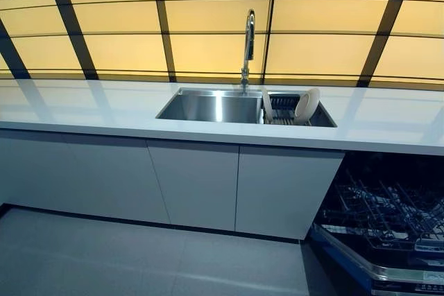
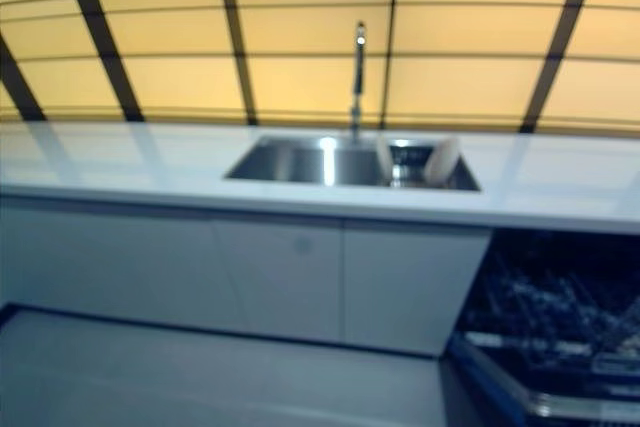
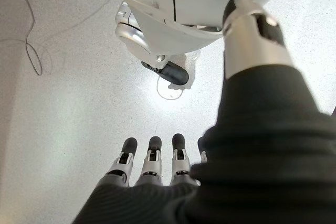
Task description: Take plates into dishwasher
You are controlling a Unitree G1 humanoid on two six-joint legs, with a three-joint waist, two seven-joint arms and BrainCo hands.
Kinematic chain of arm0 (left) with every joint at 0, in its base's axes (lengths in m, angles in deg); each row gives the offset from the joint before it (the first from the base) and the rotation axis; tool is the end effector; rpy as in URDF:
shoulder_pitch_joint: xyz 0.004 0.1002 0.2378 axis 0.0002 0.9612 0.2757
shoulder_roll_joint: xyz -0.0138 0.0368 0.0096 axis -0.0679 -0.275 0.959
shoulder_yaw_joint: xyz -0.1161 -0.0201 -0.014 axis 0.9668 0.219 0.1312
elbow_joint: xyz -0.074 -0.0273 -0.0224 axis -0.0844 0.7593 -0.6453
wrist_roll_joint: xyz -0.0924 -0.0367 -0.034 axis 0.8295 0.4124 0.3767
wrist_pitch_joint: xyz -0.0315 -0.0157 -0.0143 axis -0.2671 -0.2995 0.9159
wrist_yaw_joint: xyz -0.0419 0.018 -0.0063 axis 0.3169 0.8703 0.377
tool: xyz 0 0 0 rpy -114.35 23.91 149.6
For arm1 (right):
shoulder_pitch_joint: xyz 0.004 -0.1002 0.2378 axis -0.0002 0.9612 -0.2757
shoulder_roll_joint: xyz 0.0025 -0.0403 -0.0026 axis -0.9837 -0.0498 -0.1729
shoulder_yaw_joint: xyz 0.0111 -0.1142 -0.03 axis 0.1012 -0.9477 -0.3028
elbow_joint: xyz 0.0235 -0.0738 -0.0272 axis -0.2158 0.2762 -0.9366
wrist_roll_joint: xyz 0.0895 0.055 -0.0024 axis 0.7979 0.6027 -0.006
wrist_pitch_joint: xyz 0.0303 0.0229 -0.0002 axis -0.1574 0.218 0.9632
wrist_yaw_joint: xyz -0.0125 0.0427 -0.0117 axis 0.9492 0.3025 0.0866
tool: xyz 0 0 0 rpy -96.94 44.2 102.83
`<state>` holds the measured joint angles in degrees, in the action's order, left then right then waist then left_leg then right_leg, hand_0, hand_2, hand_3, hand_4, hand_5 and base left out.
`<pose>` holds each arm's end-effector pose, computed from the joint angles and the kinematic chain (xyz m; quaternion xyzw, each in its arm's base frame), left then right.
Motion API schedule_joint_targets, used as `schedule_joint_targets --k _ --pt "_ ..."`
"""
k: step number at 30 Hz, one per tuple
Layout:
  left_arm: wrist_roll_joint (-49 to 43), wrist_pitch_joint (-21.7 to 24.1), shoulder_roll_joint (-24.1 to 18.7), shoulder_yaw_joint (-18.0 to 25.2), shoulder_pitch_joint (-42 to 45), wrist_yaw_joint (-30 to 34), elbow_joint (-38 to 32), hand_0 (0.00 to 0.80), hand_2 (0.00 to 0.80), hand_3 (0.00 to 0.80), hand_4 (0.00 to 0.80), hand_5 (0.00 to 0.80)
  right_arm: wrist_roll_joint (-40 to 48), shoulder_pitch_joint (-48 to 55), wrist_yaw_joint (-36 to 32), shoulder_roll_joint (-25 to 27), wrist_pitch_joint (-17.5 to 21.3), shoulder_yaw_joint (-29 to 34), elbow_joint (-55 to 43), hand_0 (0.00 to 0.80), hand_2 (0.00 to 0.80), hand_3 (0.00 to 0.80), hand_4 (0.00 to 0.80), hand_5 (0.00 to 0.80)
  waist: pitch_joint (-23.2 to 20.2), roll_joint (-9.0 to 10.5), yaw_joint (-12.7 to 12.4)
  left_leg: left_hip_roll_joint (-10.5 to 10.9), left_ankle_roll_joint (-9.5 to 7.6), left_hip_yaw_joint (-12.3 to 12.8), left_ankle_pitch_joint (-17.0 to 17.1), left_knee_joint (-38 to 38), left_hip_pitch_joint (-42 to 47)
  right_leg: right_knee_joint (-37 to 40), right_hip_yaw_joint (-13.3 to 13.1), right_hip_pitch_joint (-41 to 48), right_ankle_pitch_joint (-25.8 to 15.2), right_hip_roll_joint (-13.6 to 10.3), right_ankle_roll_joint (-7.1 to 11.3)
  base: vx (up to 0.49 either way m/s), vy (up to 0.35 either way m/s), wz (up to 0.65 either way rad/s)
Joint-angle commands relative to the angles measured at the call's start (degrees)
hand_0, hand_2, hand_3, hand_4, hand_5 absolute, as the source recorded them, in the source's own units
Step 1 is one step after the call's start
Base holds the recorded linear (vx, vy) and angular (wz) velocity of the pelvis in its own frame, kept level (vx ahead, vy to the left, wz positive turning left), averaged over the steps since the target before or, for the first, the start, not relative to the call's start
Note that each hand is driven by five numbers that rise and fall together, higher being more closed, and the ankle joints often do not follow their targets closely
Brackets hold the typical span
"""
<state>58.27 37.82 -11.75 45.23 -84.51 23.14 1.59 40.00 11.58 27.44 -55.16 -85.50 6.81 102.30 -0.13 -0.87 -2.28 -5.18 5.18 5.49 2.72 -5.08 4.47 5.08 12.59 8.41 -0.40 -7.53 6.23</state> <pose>0.0478 0.2251 -0.1402 -0.0473 0.6693 0.0710 0.7381 0.0432 -0.2465 -0.1354 -0.1450 0.7101 -0.0162 0.6889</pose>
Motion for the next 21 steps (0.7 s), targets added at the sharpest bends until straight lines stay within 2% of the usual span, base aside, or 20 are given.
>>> schedule_joint_targets --k 1,7,14,16,17,20,21 --pt "-0.58 0.61 0.31 0.02 -4.32 -0.01 3.47 0.000 0.000 0.000 0.000 0.000 -1.05 -3.93 -2.19 -3.10 -0.31 -1.96 3.67 0.000 0.000 0.000 0.000 0.000 0.54 1.66 -0.01 0.02 -0.16 0.86 -3.10 0.08 1.65 -0.08 0.71 -0.07 -1.34 -1.54 2.61 0.000 0.017 0.05" --pt "-1.43 0.34 0.44 -0.16 -4.41 0.02 3.61 0.000 0.000 0.000 0.000 0.000 -2.67 -4.12 -4.46 -3.09 0.54 -2.63 3.52 0.000 0.000 0.000 0.000 0.000 0.57 1.90 -0.16 0.14 -0.22 0.90 -3.02 0.08 1.59 -0.08 0.77 -0.22 -1.56 -1.53 2.63 -0.003 0.005 0.03" --pt "-2.46 -0.22 0.09 -0.29 -4.58 0.08 3.43 0.000 0.000 0.000 0.000 0.000 -5.04 -5.14 -10.18 -2.76 2.43 -4.68 2.12 0.000 0.000 0.000 0.000 0.000 0.72 2.41 -0.64 0.16 -0.29 0.86 -3.05 0.08 1.73 -0.08 1.02 -0.04 -1.63 -1.57 2.61 0.000 0.000 0.00" --pt "-3.14 -0.54 -0.21 -0.41 -4.67 0.45 3.27 0.000 0.000 0.000 0.000 0.000 -5.55 -5.75 -15.93 -2.52 4.04 -6.21 0.80 0.000 0.000 0.000 0.000 0.000 0.78 2.72 -1.02 0.10 -0.25 0.67 -2.99 0.08 1.80 -0.08 1.18 0.09 -1.68 -1.53 2.61 0.000 0.000 0.00" --pt "-3.22 -0.55 -0.24 -0.41 -4.67 0.46 3.25 0.000 0.000 0.000 0.000 0.000 -5.73 -5.79 -16.74 -2.49 4.38 -6.34 0.61 0.000 0.000 0.000 0.000 0.000 0.79 2.75 -1.05 0.09 -0.24 0.64 -2.98 0.08 1.80 -0.08 1.22 0.11 -1.68 -1.53 2.60 -0.003 -0.031 0.01" --pt "-4.71 -1.41 -1.66 -0.83 -4.73 0.72 1.79 0.000 0.000 0.000 0.000 0.000 -5.06 -7.62 -26.62 -0.92 7.63 -9.90 -6.71 0.000 0.000 0.000 0.000 0.000 1.00 3.38 -1.91 0.07 -0.23 -0.03 -2.65 0.08 1.69 -0.16 1.64 0.42 -1.74 -1.53 2.60 -0.006 -0.054 0.02" --pt "-4.80 -1.54 -1.81 -0.89 -4.70 0.63 1.56 0.000 0.000 0.000 0.000 0.000 -5.48 -7.77 -27.79 -0.62 8.85 -10.17 -7.72 0.000 0.000 0.000 0.000 0.000 1.04 3.43 -1.95 0.06 -0.24 -0.10 -2.63 0.08 1.71 -0.21 1.65 0.44 -1.71 -1.52 2.59 -0.025 -0.084 0.04"
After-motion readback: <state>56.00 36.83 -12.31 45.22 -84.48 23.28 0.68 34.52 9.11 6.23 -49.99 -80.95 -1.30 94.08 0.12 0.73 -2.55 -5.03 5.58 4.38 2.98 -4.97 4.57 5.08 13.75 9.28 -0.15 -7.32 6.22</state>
